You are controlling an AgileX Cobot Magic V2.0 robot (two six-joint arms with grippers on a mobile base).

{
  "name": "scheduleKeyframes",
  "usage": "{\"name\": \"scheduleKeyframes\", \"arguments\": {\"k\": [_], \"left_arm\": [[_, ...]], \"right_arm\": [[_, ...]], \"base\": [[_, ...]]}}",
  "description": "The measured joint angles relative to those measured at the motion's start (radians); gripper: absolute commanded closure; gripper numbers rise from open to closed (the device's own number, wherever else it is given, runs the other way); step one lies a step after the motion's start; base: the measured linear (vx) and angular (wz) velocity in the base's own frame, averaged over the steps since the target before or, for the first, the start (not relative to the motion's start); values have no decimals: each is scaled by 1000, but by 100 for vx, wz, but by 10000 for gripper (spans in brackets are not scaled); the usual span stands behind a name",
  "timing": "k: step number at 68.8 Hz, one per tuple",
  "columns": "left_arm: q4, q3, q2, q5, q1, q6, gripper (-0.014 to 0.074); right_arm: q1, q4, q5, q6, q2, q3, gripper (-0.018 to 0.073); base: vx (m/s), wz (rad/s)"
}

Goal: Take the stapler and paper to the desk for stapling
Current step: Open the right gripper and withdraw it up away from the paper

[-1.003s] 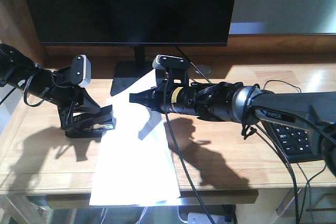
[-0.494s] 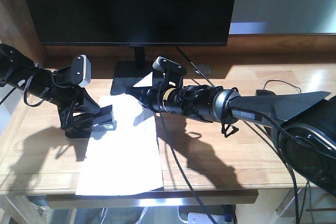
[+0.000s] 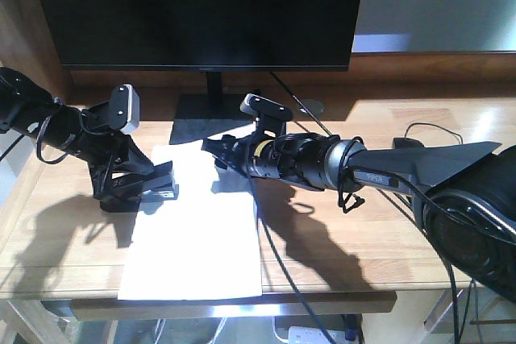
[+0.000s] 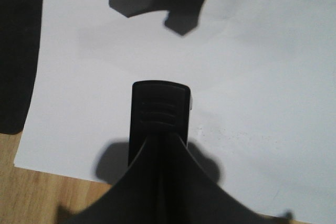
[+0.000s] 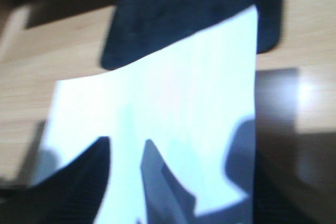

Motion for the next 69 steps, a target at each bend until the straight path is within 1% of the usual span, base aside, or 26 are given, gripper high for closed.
{"name": "scheduleKeyframes", "arguments": {"k": [6,13,17,22,26,32,42,48,53,58,65,69], "left_arm": [[0,0,0,0,0,0,603],[0,0,0,0,0,0,603],[0,0,0,0,0,0,603],[0,0,0,0,0,0,603],[0,0,0,0,-1,0,603],[0,0,0,0,0,0,603],[0,0,0,0,0,0,603],[0,0,0,0,0,0,603],[0,0,0,0,0,0,603],[0,0,0,0,0,0,603],[0,0,0,0,0,0,603],[0,0,0,0,0,0,603]], "right_arm": [[0,-36,126,-33,-22,0,-97],[0,-91,250,-82,-66,0,-95],[0,-105,316,-130,-102,0,-90],[0,-100,380,-211,-153,0,-81],[0,-74,415,-293,-198,0,-76],[0,-6,446,-436,-264,0,-71],[0,155,493,-665,-385,7,-62],[0,216,505,-763,-472,41,-54],[1,233,511,-797,-543,90,-49],[1,230,512,-801,-623,155,-45],[1,204,503,-772,-737,264,-36],[1,173,482,-738,-824,332,-28]], "base": [[0,0],[0,0],[0,0],[0,0],[0,0],[0,0],[0,0],[0,0],[0,0],[0,0],[0,0],[0,0]]}}
